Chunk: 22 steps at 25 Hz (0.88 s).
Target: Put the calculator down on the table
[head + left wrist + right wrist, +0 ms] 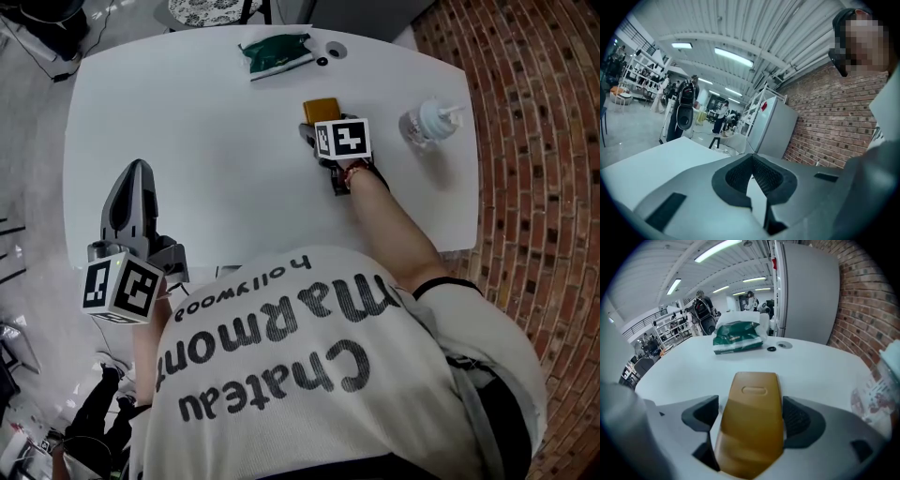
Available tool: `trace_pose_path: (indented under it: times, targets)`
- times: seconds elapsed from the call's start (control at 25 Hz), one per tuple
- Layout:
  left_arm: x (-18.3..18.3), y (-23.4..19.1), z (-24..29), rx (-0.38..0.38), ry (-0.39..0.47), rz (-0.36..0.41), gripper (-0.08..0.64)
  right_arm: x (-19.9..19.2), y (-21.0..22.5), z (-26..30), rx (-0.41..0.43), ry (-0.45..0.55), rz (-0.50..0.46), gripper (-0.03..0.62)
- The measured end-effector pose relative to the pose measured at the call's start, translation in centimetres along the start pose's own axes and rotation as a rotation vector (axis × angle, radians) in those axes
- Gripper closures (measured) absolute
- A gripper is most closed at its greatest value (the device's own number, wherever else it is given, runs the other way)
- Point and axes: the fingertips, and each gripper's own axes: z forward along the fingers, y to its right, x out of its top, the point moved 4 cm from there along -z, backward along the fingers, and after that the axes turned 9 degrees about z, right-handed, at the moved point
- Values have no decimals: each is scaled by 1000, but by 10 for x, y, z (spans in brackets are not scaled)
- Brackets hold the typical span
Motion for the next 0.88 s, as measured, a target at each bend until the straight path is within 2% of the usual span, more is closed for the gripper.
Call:
trace_pose_path:
  times: [0.36, 0.6, 0.88]
  targets:
    - [8, 5, -20, -14, 23, 21, 560, -9, -3, -19, -13, 20, 15, 152]
    - [12, 12, -37, -36, 42, 23, 560, -19, -10, -39, 11, 80, 86, 160]
    - [12, 26, -56, -83, 61, 28, 560, -49, -21, -65, 39, 78, 136, 191]
